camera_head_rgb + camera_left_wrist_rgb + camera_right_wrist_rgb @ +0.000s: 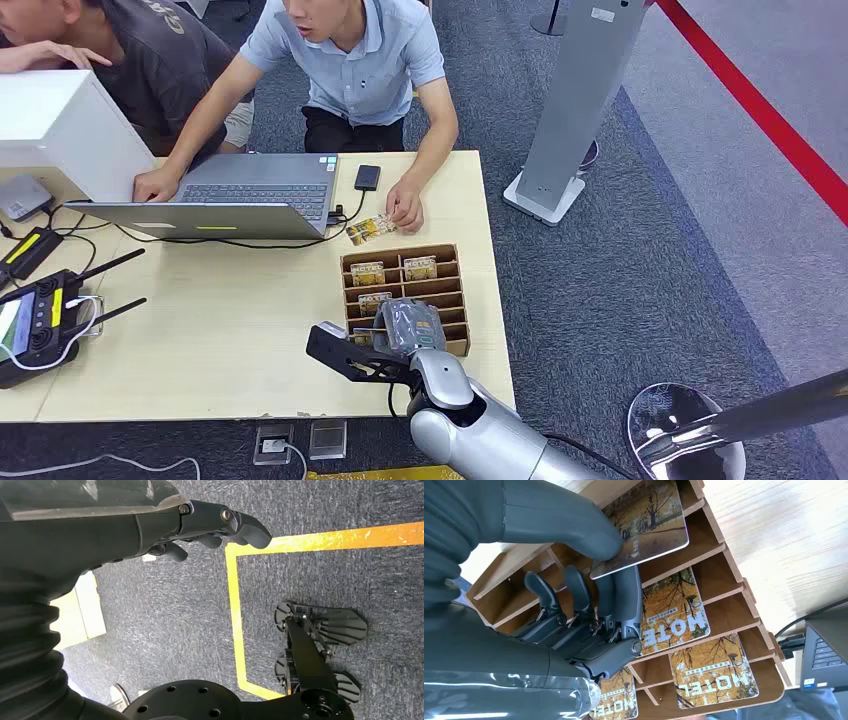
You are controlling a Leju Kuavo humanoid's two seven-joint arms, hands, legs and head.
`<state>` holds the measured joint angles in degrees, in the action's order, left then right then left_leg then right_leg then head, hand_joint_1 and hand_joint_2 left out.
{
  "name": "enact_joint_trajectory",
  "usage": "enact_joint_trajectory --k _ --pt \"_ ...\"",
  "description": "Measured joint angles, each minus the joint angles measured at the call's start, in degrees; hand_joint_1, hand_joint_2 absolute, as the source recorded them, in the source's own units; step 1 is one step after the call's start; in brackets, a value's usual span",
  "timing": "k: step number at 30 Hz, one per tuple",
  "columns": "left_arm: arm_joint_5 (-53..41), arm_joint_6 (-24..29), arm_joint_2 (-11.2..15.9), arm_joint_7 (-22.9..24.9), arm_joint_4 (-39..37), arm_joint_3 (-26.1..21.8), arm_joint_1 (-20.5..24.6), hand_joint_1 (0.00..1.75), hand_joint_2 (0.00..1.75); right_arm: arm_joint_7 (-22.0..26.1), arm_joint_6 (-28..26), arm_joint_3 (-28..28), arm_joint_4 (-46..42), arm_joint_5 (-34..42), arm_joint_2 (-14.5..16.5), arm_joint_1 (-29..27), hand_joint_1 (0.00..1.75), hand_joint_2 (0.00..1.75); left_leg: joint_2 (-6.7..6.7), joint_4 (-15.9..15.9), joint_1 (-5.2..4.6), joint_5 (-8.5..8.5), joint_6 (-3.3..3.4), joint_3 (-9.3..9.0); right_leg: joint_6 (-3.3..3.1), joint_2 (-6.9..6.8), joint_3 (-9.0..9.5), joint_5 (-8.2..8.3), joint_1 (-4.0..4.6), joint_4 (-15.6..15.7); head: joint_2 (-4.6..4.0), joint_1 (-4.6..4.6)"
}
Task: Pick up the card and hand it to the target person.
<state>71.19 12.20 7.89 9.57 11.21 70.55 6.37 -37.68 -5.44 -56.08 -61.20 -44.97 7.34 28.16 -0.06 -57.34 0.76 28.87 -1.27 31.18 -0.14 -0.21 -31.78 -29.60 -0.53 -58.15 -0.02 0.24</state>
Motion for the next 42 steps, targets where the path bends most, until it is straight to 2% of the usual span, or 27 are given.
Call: enact_joint_trajectory --k 21,27,36,42 --pt "0.3 0.6 0.0 0.0 0.0 0.0 0.0 0.0 1.75 0.7 -0.9 0.0 -1.0 1.1 -0.5 -0.1 1.57 1.75 0.0 0.0 0.0 0.0 0.0 0.0 0.0 0.0 0.0 0.0 0.0 0.0 0.0 -0.02" --pt "0.7 0.6 0.0 0.0 0.0 -0.1 -0.1 0.0 1.75 0.5 -1.9 0.5 -8.9 1.7 -2.5 -0.9 1.57 1.75 0.0 0.0 0.0 0.0 0.0 0.02 0.0 0.01 -0.04 0.0 0.0 0.0 0.0 0.02" --pt "1.0 1.0 0.0 0.0 0.0 -0.5 -0.2 0.0 1.75 0.4 -3.9 2.4 -24.5 1.4 -7.2 -3.0 1.57 1.75 0.01 0.0 0.0 0.01 0.01 0.02 0.0 0.01 -0.04 0.0 0.0 0.0 0.0 0.0" --pt "1.2 1.0 0.0 0.0 0.0 -0.6 -0.2 0.0 1.75 0.4 -4.4 3.3 -31.8 1.6 -9.7 -4.0 1.57 1.75 0.01 0.0 0.0 0.01 0.01 0.02 0.0 0.01 -0.04 0.0 0.0 0.0 0.0 -0.02"
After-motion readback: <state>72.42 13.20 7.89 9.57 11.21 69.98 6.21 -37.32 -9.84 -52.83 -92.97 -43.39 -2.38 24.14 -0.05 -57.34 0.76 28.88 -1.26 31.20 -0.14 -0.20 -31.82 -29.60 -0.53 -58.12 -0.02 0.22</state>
